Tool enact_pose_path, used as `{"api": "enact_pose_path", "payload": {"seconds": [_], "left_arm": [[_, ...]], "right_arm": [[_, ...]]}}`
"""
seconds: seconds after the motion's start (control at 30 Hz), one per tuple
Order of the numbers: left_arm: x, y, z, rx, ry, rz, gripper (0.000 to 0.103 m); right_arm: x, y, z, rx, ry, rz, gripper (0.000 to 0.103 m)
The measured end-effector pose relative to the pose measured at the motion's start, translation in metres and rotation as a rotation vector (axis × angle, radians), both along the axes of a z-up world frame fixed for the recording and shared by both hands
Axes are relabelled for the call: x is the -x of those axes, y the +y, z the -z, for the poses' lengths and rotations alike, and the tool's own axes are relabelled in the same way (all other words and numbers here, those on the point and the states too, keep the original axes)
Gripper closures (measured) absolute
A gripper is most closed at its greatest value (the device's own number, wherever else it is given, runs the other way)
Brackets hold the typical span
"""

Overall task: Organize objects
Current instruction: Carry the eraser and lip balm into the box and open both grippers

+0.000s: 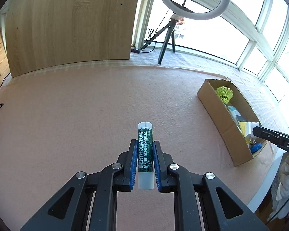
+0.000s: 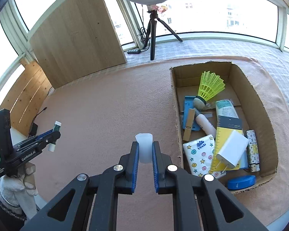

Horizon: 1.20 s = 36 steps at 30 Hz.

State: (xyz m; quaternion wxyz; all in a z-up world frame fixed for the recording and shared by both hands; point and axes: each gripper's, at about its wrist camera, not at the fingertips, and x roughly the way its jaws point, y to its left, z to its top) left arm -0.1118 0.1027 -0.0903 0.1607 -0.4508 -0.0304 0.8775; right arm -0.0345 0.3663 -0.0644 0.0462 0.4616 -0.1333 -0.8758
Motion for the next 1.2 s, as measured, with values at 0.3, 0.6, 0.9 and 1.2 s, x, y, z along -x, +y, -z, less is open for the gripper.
{"api": "enact_pose_path", "payload": {"seconds": [0.3, 0.6, 0.9, 1.2], "left_arm": [[0.022, 0.1, -0.012, -0.006, 0.021, 0.175, 0.087], [0.05, 0.171, -0.012, 0.002, 0.033, 0.259, 0.087], [0.075, 0.224, -0.012, 0.038, 0.048, 0.294, 0.086], [0.097, 0.256, 0.0, 0.08, 0.031, 0.315, 0.086]], "right_arm": [[-0.032, 0.074, -0.013, -0.029, 0.036, 0.148, 0.091], [-0.036, 0.113, -0.013, -0.065, 0.037, 0.196, 0.091], [-0.028, 0.124, -0.012, -0.076, 0.044, 0.184, 0.091], [-0.024, 0.136, -0.01, -0.065, 0.039, 0.187, 0.091]]}}
